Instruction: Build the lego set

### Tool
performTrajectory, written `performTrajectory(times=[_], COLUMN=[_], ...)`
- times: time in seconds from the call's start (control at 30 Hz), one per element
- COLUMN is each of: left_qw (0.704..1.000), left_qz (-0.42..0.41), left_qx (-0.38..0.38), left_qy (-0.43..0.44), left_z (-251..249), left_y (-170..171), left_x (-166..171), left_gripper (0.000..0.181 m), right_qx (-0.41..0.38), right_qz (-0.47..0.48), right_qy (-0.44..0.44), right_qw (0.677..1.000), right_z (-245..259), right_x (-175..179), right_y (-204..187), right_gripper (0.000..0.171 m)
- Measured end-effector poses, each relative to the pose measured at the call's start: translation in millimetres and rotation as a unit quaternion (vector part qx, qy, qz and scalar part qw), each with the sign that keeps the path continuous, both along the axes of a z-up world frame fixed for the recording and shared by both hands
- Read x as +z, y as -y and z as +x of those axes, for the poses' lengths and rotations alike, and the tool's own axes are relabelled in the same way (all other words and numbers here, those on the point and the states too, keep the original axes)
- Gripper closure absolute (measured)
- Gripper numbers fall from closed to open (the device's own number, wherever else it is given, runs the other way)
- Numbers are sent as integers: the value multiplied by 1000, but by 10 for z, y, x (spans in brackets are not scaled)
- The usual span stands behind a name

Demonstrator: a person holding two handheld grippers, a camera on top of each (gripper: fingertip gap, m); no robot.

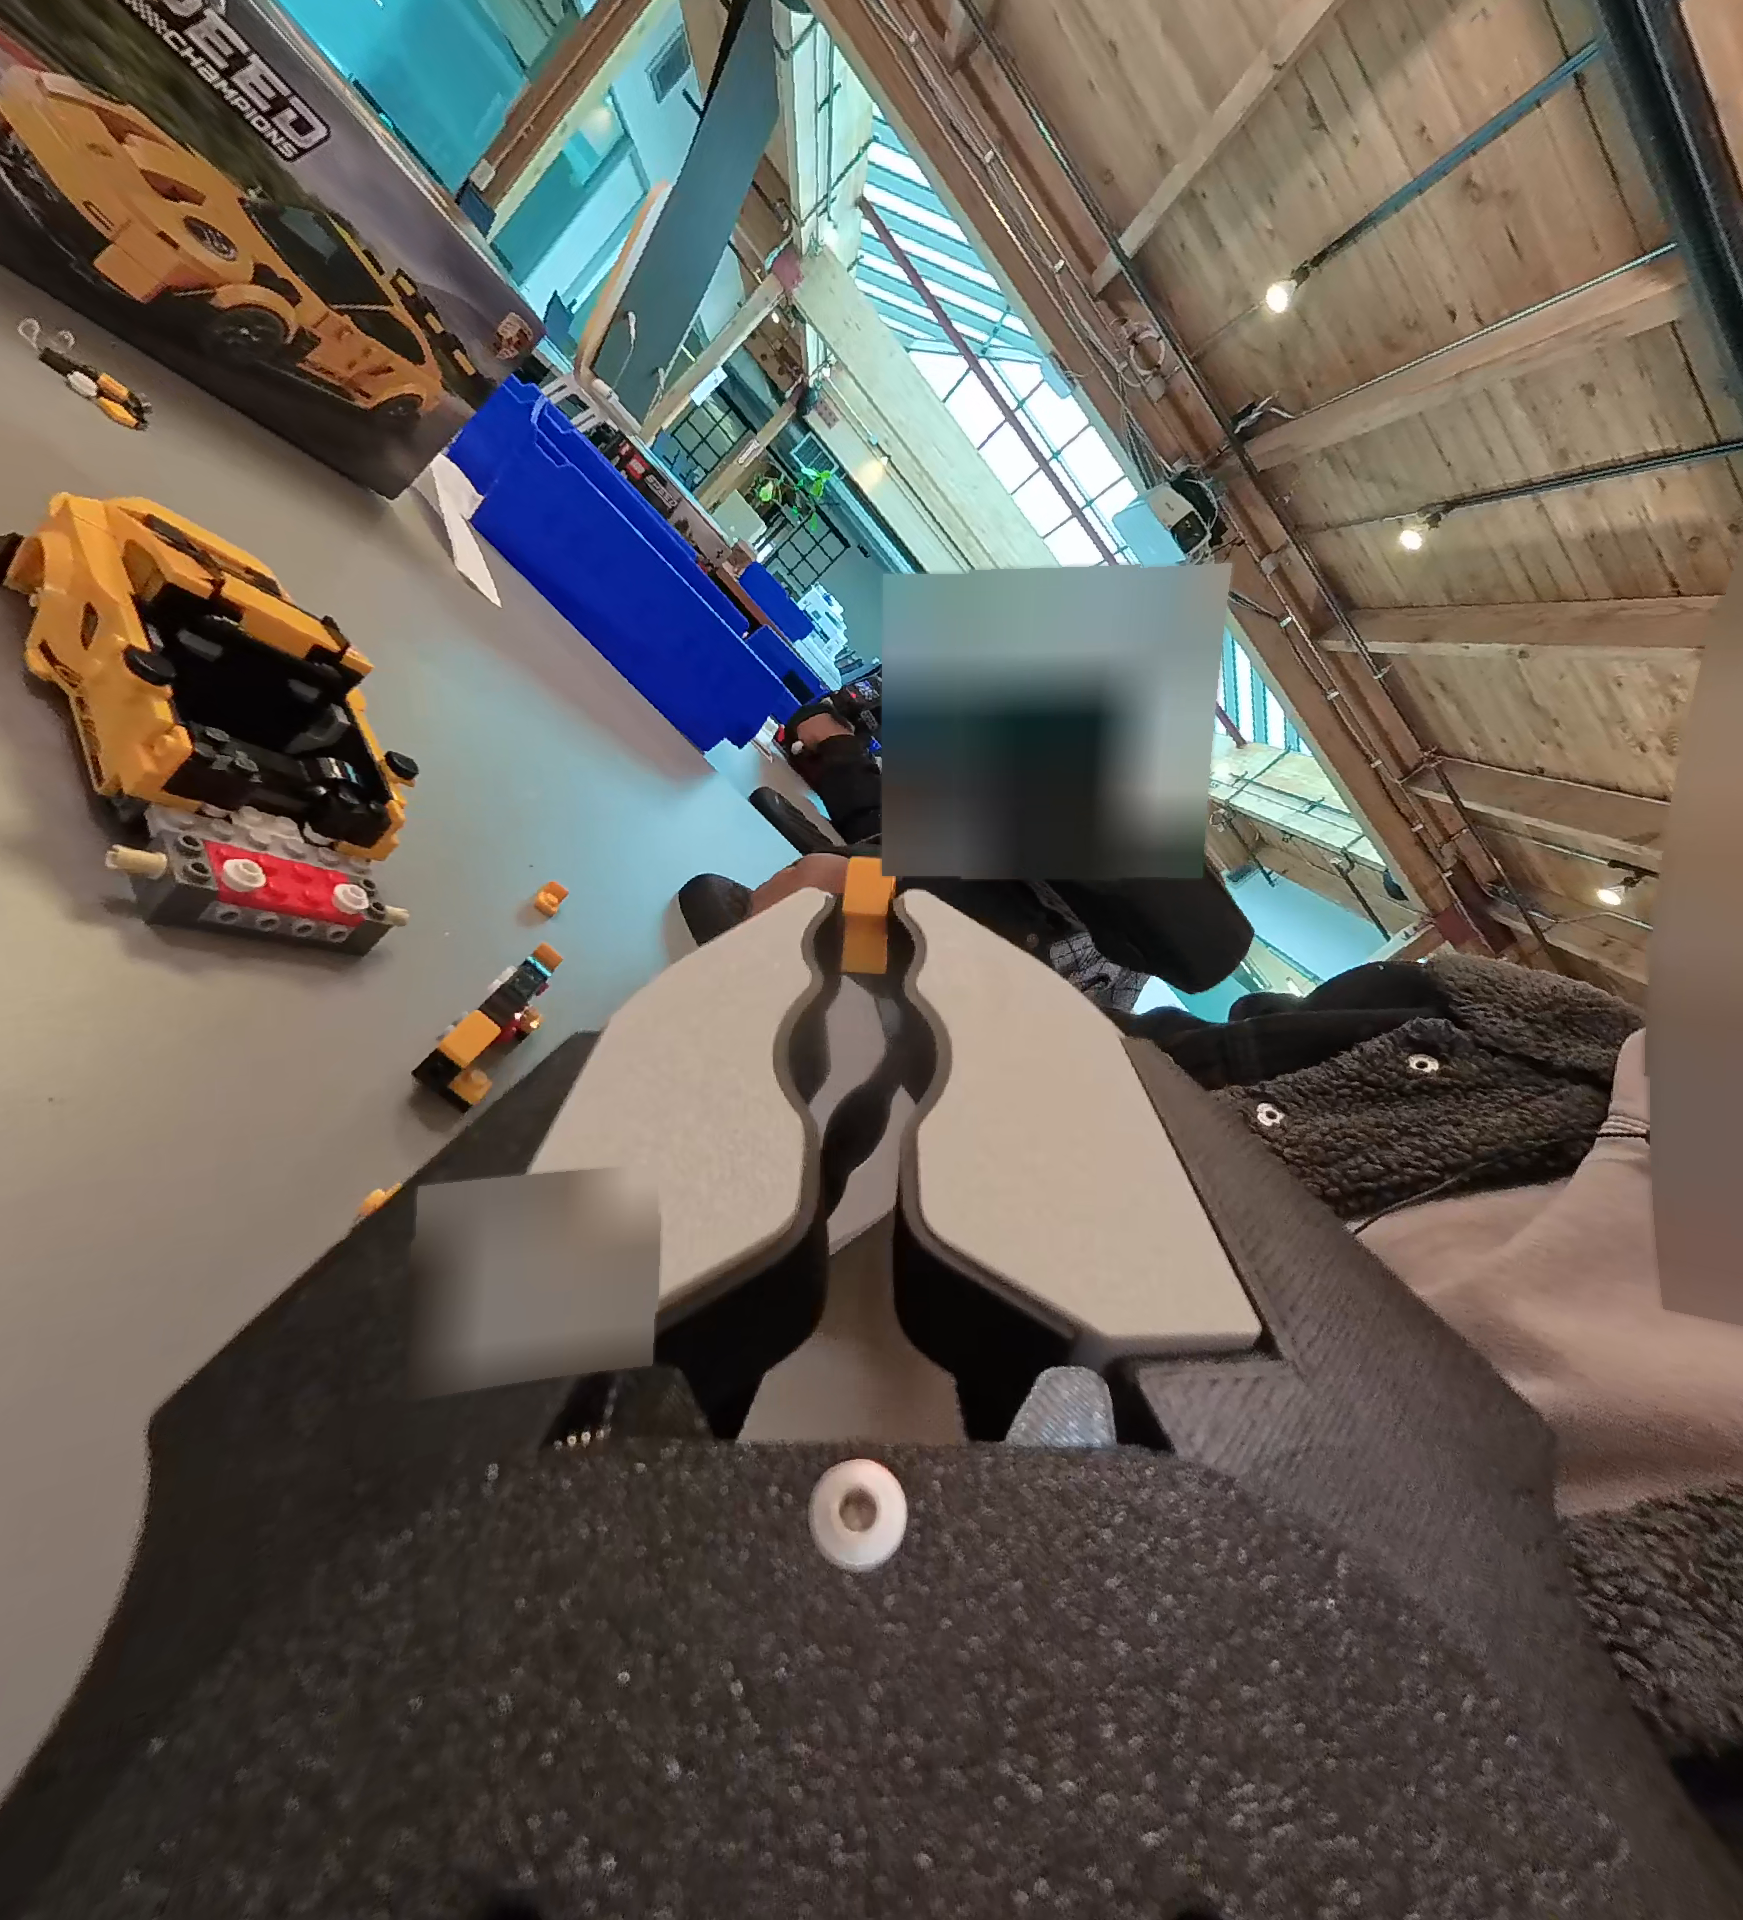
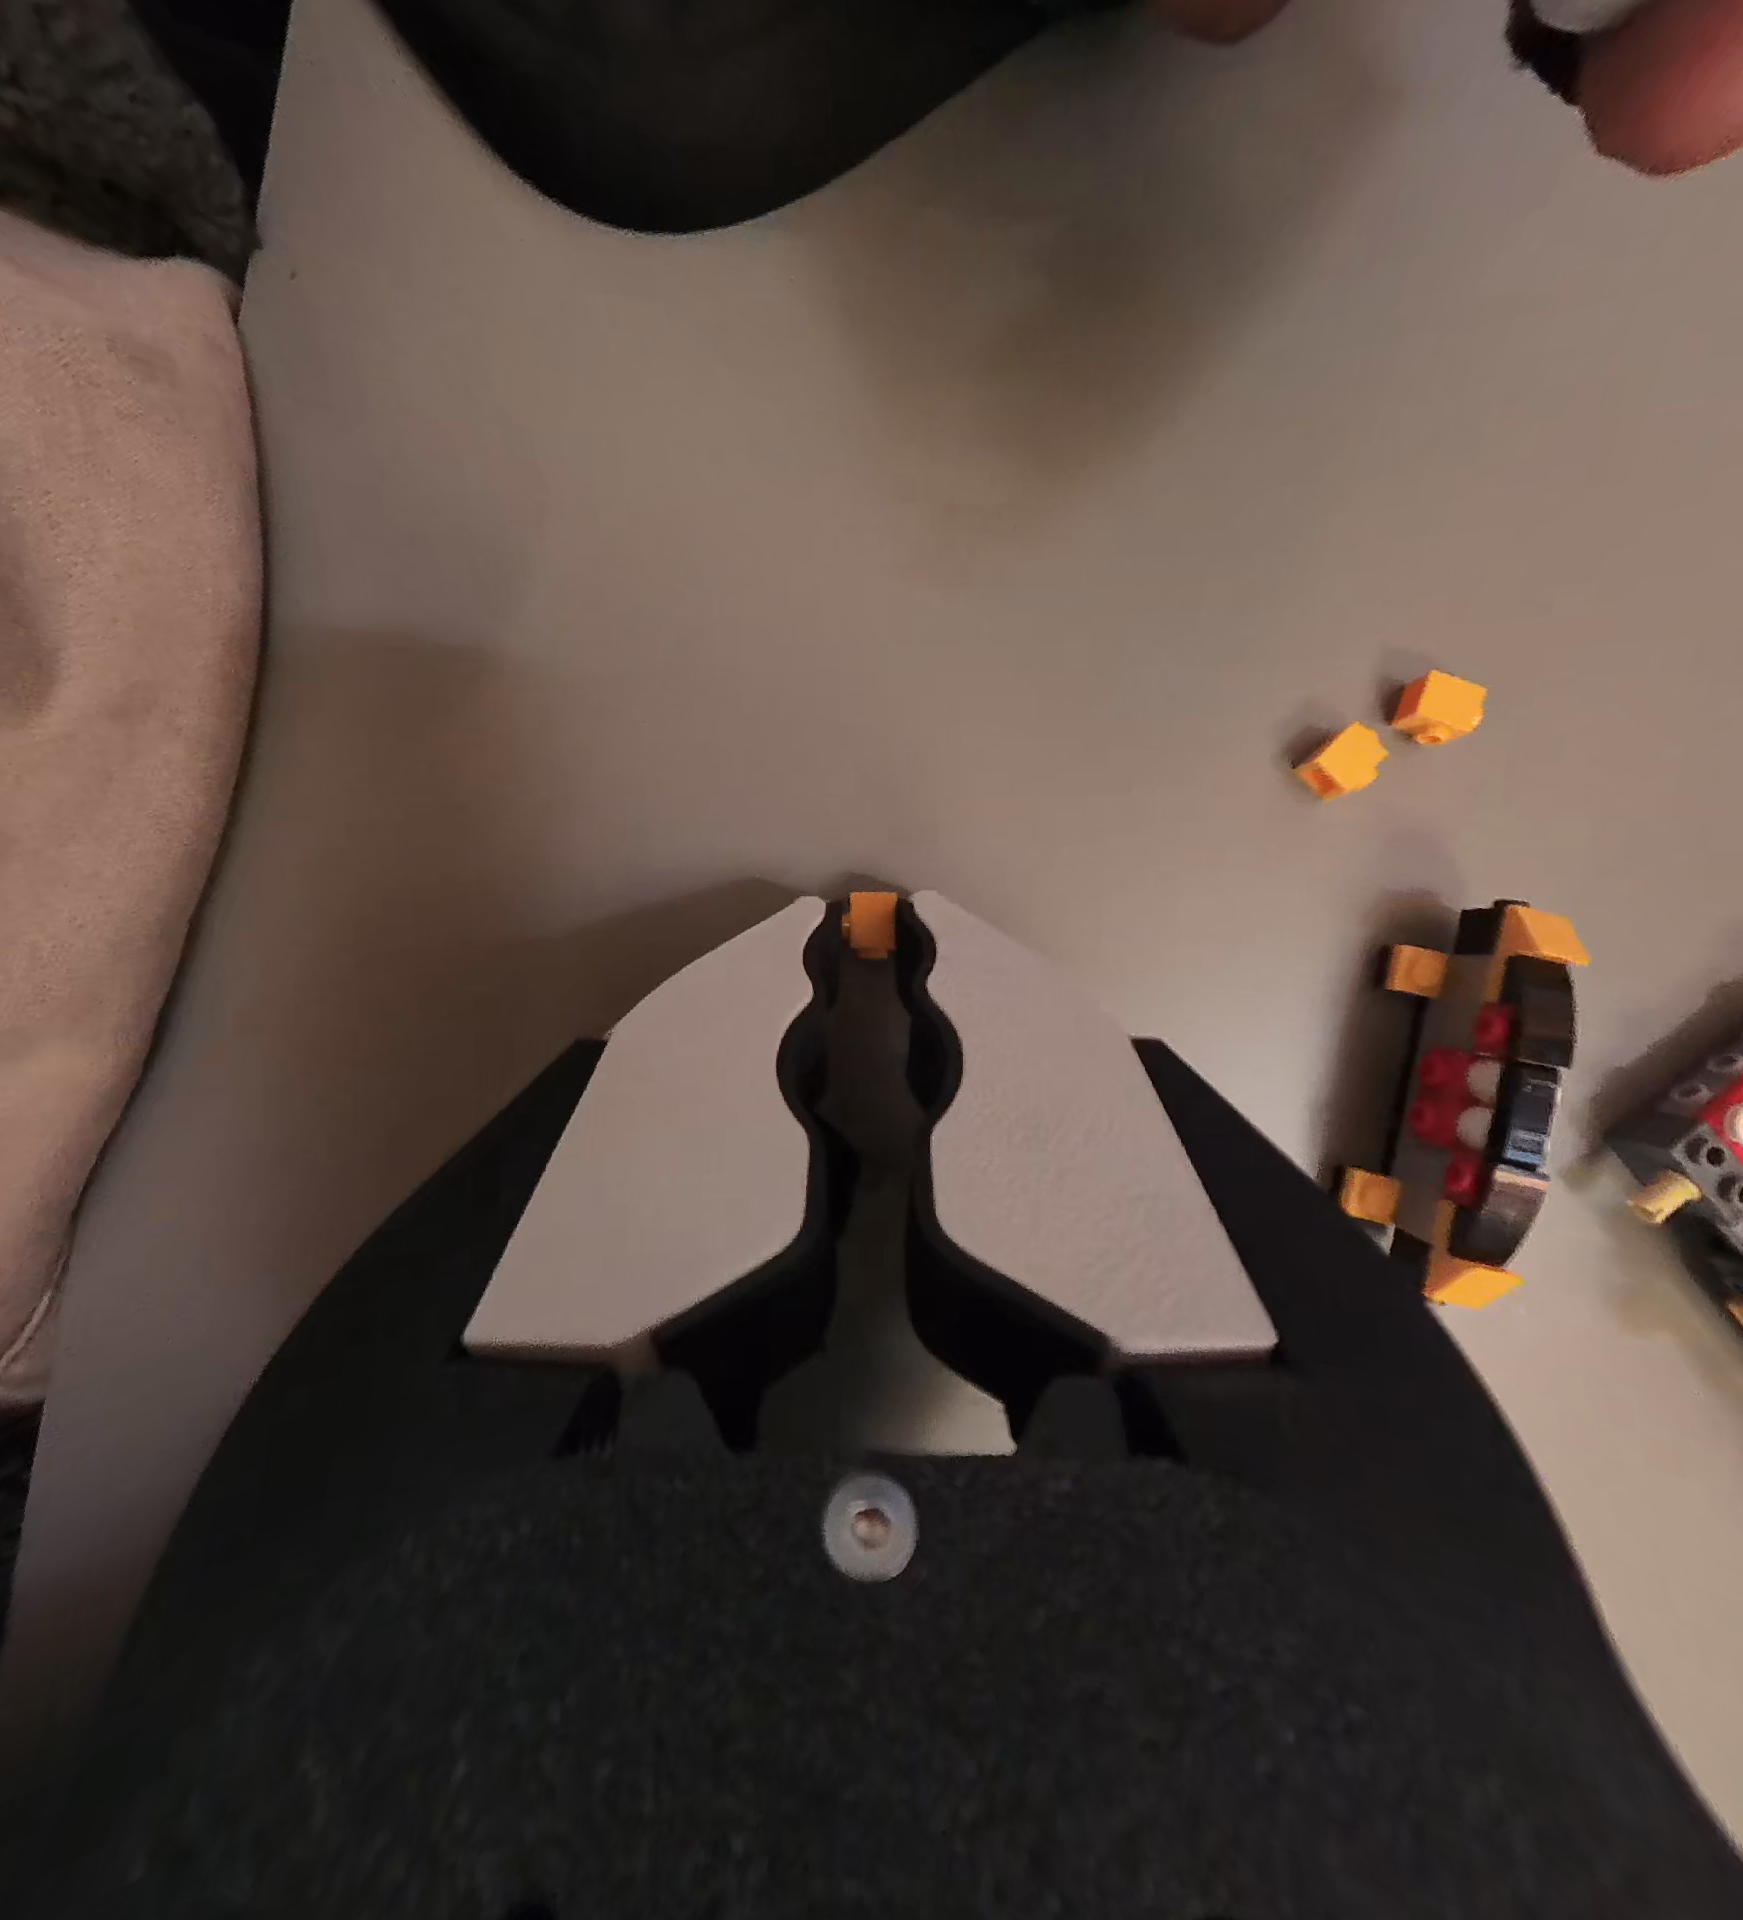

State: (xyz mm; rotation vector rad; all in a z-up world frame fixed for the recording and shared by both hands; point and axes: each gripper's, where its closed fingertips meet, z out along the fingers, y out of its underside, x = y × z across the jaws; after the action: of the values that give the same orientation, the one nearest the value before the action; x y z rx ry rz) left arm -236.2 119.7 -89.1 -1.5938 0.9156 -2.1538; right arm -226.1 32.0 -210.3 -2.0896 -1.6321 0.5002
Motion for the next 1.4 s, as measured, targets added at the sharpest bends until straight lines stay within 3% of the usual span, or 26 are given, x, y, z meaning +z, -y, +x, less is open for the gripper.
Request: performTrajectory(times=[0.13, 0.3, 0.63, 0.93, 1.4], left_qw=[1000, 1000, 1000, 999, 998], left_qz=[0, 2, -3, -32, 17], left_qx=[-1, -1, -1, -24, -52], left_qy=[-5, -11, -14, -4, -7], left_z=[10, 17, 24, 22, 41], left_y=[4, 9, 5, 43, 216], left_x=[-28, -50, -72, -54, -51], left_gripper=[173, 173, 173, 173, 173], right_qx=[44, 66, -20, -128, -142], right_qz=[12, 24, 58, 134, 140], right_qy=[25, 48, -39, -202, -291], right_qw=[999, 996, 997, 962, 936], right_z=[43, 152, 219, 178, -19], right_x=[0, 43, 163, 748, 1035], right_y=[26, -84, -199, -519, -596], right_gripper=[161, 149, 144, 144, 149])
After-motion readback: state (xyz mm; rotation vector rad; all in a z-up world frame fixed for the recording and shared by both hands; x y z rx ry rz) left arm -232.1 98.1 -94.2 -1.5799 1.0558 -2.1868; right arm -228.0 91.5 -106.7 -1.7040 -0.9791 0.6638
